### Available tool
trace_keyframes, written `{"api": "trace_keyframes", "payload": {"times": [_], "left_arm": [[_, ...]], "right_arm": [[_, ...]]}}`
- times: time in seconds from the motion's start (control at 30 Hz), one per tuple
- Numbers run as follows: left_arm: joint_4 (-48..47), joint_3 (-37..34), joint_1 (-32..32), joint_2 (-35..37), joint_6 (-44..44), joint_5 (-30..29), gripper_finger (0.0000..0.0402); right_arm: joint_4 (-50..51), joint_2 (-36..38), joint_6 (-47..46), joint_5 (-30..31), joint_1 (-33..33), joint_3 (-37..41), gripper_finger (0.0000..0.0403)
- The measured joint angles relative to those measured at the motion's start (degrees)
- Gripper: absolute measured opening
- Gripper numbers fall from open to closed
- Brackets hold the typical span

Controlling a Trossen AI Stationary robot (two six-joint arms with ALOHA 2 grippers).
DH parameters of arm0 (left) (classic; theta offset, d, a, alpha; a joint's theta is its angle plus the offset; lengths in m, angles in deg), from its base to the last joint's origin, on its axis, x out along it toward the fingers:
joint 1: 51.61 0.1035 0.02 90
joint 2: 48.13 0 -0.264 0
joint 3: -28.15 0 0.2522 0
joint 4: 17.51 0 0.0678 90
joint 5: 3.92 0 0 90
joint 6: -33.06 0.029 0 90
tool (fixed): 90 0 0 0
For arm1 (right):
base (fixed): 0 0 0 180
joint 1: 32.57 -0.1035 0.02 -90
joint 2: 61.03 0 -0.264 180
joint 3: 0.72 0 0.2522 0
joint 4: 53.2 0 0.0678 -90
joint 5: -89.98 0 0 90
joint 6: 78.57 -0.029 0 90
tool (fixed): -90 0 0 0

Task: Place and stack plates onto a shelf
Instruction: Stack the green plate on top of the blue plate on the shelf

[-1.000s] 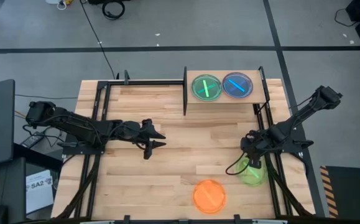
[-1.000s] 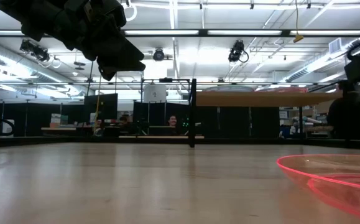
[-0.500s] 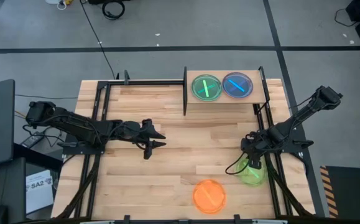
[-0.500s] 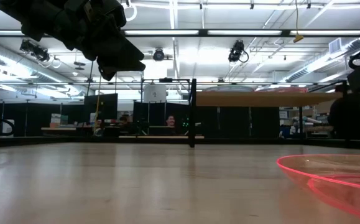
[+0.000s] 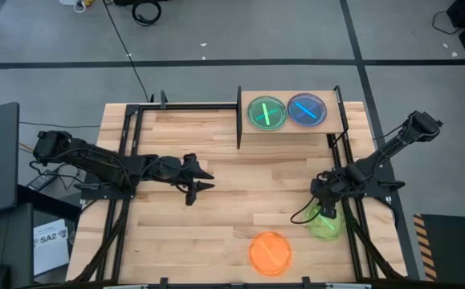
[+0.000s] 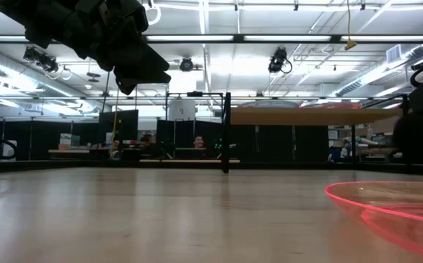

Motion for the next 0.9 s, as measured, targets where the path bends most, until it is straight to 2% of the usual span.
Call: {"api": "trace_keyframes", "payload": {"times": [0.8, 0.9], "left_arm": [[0.00, 0.00, 0.00, 0.00, -0.02, -0.02, 0.0151], [0.00, 0.00, 0.00, 0.00, 0.00, -0.01, 0.0151]], "right_arm": [[-0.80, -0.04, 0.37, -2.49, -0.02, -0.11, 0.0014], [-0.84, -0.04, 0.39, -2.54, -0.02, -0.11, 0.0008]]}}
